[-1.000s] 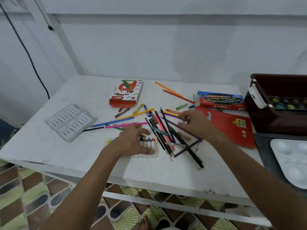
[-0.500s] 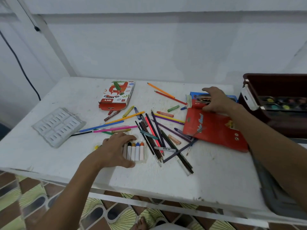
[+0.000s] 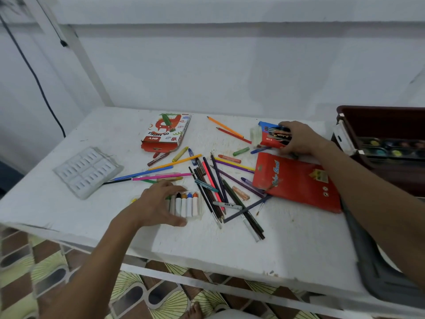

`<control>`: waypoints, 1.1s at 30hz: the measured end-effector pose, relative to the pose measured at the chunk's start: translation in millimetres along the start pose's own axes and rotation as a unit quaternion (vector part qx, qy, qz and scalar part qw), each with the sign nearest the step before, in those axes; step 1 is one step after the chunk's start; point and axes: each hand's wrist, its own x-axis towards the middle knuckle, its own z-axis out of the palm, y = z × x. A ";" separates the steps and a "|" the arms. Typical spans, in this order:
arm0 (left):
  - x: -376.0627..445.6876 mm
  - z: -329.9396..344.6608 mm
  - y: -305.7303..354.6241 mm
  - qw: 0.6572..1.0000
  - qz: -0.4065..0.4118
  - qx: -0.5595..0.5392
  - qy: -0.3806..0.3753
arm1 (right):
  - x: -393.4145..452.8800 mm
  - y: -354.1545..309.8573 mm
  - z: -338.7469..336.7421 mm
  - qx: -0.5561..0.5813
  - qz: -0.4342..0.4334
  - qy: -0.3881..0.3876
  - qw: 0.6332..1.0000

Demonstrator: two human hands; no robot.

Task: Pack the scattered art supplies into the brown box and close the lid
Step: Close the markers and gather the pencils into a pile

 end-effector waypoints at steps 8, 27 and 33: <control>-17.6 -11.7 -15.0 0.998 -0.033 0.046 -0.007 | -31.9 -55.9 0.7 0.019 -0.074 0.018 0.997; -25.0 -34.0 9.7 0.999 0.015 0.032 0.041 | -172.3 -97.3 55.4 0.055 -0.044 -0.081 0.994; -14.8 -32.4 38.6 0.995 0.073 0.068 0.003 | -185.8 -92.2 61.8 0.091 -0.017 -0.089 0.992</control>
